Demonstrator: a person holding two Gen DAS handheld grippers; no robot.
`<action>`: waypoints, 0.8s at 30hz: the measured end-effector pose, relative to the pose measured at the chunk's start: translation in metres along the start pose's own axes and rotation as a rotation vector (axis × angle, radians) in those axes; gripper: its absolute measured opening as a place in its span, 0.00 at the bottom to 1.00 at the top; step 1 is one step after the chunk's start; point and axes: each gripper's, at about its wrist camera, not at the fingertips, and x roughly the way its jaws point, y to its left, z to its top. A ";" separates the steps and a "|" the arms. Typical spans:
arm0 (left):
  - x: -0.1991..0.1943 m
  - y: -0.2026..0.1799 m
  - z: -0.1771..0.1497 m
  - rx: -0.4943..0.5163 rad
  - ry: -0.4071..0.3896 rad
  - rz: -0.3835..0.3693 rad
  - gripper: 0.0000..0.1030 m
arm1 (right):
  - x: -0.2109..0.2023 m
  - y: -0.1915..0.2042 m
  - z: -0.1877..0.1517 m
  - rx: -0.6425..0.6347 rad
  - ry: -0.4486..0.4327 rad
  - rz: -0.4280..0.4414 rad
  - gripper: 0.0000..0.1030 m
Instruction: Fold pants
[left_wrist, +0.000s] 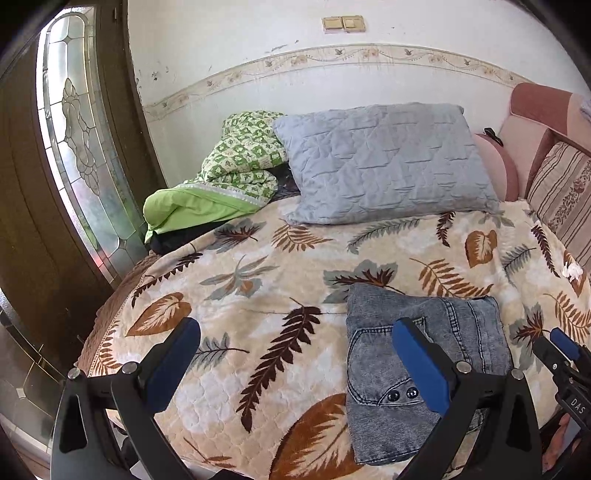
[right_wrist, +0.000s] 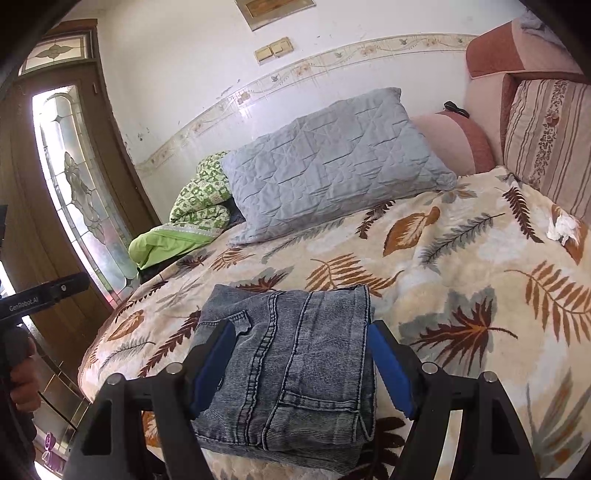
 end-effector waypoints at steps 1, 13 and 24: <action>0.004 0.000 -0.002 0.003 0.014 -0.007 1.00 | 0.001 0.000 0.000 0.000 0.003 0.000 0.75; 0.095 0.025 -0.052 -0.131 0.375 -0.044 1.00 | 0.011 -0.010 -0.003 0.057 0.050 -0.005 0.75; 0.058 0.027 -0.026 -0.064 0.134 0.144 1.00 | 0.018 -0.014 -0.003 0.079 0.073 -0.013 0.75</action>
